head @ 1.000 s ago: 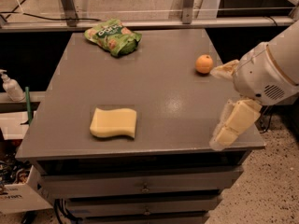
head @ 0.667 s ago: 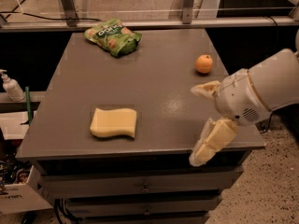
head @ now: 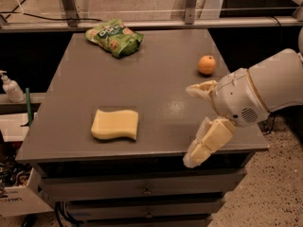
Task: Move sponge near orange
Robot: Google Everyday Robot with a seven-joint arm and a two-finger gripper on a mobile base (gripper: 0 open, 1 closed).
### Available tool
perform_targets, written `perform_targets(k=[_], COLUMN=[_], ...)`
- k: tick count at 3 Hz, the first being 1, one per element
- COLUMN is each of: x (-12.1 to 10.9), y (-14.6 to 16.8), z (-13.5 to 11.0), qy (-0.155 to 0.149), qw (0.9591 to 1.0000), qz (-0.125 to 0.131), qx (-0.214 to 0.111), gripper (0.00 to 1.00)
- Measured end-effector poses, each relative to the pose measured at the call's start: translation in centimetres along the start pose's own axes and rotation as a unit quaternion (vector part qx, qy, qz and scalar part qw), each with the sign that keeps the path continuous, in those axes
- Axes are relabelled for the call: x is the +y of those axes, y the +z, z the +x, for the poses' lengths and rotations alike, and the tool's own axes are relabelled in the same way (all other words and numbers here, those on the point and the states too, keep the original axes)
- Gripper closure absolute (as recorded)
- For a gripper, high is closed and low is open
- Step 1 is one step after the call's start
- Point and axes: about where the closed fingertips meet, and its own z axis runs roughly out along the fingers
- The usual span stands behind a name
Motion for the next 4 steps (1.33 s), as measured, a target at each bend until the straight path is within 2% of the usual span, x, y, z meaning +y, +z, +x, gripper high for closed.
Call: perform_targets(k=[1,2,3,4], x=[0.7,0.7,0.4,-0.4], y=[5.3,10.9,12.9,13.9], z=[-0.5,-3.8,-5.7,-7.7], qy=[0.016,0.015,0.010,0.007], qw=[0.9955,0.9839,0.9791,0.9757], qz=[0.000,-0.005,-0.007,-0.001], qx=[-0.093,-0.178,-0.203,-0.219], gripper=[0.00,0.00,0.00,0.10])
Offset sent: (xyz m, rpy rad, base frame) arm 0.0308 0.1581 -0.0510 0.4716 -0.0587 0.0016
